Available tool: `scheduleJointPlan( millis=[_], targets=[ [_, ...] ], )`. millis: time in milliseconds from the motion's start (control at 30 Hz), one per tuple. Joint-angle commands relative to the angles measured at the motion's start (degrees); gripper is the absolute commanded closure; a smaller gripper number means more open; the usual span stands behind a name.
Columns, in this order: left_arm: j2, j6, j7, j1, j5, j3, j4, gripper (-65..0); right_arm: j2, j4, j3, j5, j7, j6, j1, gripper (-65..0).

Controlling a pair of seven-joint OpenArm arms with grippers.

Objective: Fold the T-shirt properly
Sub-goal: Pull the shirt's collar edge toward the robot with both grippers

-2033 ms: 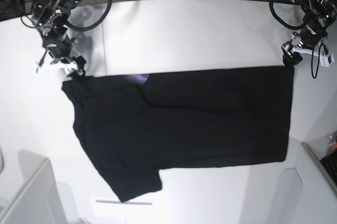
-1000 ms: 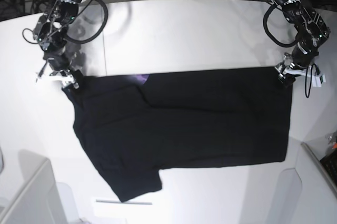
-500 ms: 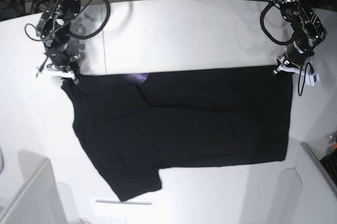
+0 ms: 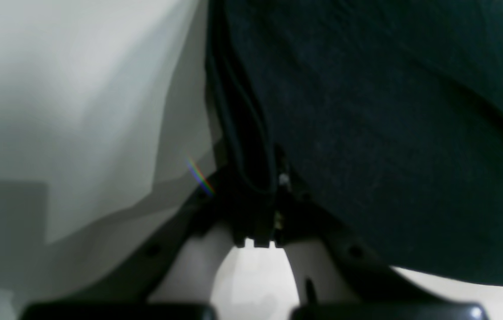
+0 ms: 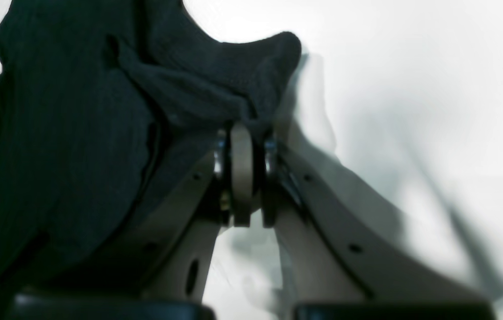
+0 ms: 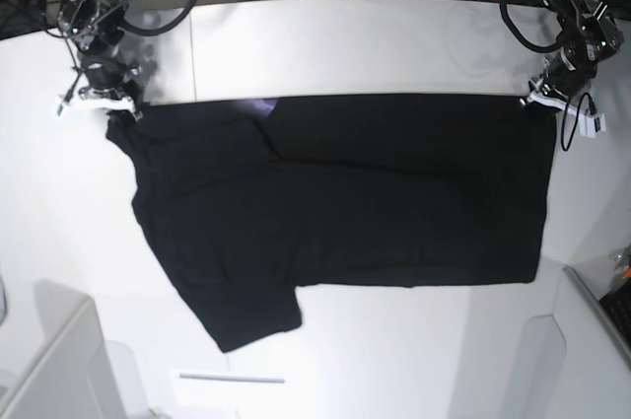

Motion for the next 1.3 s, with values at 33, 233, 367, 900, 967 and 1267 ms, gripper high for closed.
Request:
scheduleJointPlan(
  millis=[33,233,367,900,967,1267],
  targets=[
    [-0.54,1.37,2.55,3.47,3.28,-0.24,2.68,0.0,0.58,3.02,0.19,0.40,1.83,0.30,-1.61,0.0],
    [-0.01,1.37,2.46,7.87,3.28,-0.42,9.28,0.0,0.58,5.83,0.19,4.53,2.01,0.30,-6.89,0.0],
    [0.78,1.37,2.64,8.92,3.28,-0.50,10.07,0.0,0.76,6.10,0.19,7.17,2.09,0.30,-9.26,0.0],
    [0.86,1.37,2.37,16.92,-2.61,-0.59,10.07,0.0,0.67,6.18,0.28,7.25,2.18,0.39,-17.00,0.0],
    [0.86,1.37,2.37,17.45,-3.67,-0.59,10.07,0.0,0.67,6.18,0.28,7.25,2.18,0.39,-17.53,0.0],
    [1.04,1.37,2.37,19.82,-4.02,-0.59,10.07,0.0,0.67,9.44,0.19,7.25,2.18,0.39,-19.46,0.0]
  ],
)
